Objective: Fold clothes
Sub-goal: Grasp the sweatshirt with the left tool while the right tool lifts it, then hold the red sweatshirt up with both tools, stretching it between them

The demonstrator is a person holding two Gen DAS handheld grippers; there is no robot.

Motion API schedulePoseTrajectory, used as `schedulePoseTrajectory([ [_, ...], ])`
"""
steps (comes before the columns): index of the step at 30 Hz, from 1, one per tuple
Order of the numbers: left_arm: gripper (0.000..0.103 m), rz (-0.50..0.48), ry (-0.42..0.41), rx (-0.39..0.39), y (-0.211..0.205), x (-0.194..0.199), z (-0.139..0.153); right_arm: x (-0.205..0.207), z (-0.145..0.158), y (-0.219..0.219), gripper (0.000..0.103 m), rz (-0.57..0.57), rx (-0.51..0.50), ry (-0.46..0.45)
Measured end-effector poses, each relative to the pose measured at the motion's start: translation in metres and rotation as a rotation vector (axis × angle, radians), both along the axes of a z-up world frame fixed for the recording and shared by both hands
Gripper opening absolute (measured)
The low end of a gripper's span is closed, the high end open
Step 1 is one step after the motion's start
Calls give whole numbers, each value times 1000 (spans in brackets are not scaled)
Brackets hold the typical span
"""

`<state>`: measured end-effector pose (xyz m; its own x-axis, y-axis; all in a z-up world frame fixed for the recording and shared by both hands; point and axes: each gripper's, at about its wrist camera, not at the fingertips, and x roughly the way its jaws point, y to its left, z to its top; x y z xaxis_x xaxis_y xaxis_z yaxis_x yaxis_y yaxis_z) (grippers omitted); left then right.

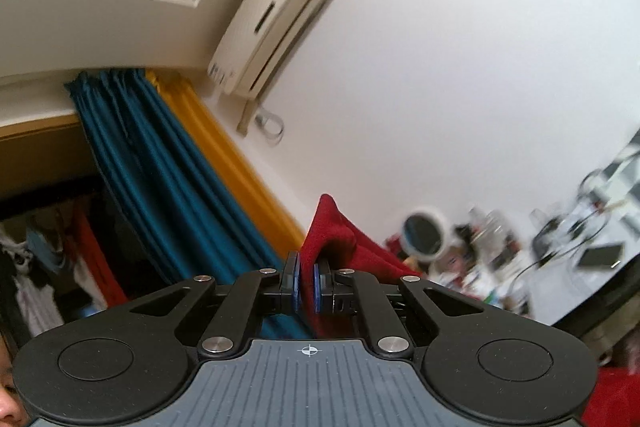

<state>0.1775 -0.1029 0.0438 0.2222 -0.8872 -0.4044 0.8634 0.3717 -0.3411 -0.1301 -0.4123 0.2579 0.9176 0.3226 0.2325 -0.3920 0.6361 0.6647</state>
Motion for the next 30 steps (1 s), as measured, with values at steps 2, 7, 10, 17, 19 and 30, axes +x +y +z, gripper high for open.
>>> schedulePoseTrajectory([
  [2,101,-116,-23,5,-42,-20,3,-34,-1,-18,6,-58,15,-17],
  [7,103,-370,-102,49,-153,-84,3,-114,-14,-80,6,-176,58,-70],
  [10,88,-498,-79,29,-211,-116,-2,-157,-28,-132,6,-239,57,-70],
  [17,14,-239,-47,-114,-314,-135,-5,-249,-54,-282,6,-365,73,0],
  [19,10,-115,-56,-140,-339,-116,1,-264,-51,-321,6,-416,50,37],
  [30,10,137,-104,-172,-427,-25,33,-220,-80,-480,6,-575,98,181],
])
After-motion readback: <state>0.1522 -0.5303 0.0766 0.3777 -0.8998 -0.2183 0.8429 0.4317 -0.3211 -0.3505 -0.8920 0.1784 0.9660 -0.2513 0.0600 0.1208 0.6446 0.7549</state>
